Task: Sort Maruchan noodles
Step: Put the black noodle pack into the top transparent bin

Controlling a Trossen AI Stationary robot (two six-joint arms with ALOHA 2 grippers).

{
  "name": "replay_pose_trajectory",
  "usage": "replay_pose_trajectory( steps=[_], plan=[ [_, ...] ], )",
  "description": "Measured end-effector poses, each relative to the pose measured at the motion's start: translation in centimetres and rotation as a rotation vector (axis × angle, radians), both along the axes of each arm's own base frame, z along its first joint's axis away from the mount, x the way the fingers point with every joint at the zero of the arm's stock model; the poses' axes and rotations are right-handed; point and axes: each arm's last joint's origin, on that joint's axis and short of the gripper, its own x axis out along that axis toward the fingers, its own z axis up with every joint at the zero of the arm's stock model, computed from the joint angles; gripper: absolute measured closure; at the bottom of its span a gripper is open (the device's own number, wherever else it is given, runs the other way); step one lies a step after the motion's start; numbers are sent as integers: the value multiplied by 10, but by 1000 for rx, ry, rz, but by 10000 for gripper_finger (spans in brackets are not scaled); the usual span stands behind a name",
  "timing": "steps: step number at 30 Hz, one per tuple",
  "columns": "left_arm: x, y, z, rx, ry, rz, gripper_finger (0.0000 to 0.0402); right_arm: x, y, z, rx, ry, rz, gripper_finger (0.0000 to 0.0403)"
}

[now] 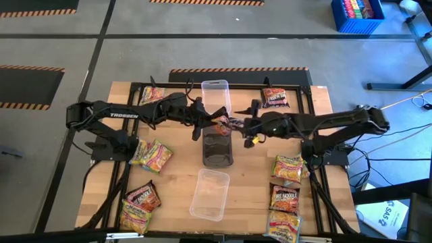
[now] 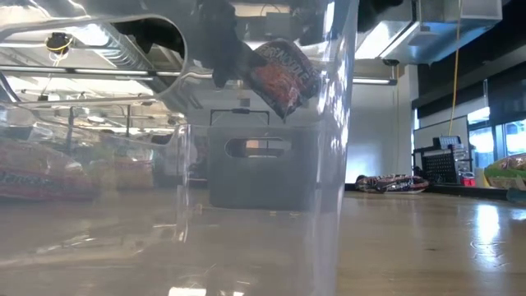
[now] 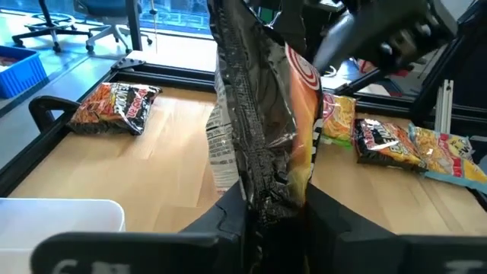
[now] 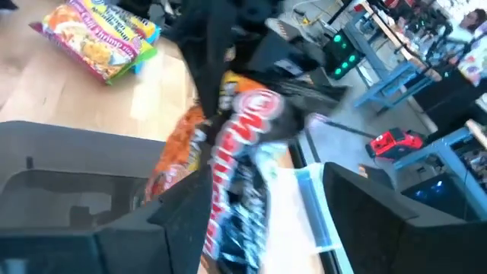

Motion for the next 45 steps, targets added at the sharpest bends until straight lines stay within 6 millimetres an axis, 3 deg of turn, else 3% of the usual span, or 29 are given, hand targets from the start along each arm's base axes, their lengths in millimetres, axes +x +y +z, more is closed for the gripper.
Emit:
replay_pose_trajectory(
  steps=[8,13,20,24,30,38,45],
  plan=[
    [0,-1,0,9,-5,-29,349,-32,1,9,151,39,38,162],
    [-1,-2,4,72,-29,-84,349,-48,-5,-11,183,35,34,162],
    [-2,-3,-3,216,-86,-121,349,-54,-21,-36,364,-252,146,162],
    [-5,-3,-6,258,-156,-112,349,-43,-24,-40,448,-323,198,162],
    [-5,-3,-7,266,-160,-95,349,-16,-27,-27,435,-355,200,145],
    [-5,-2,-7,266,-156,-87,349,21,-33,-14,403,-221,84,96],
    [-5,-2,-7,267,-156,-86,349,38,-32,-19,398,-72,127,94]
  ],
)
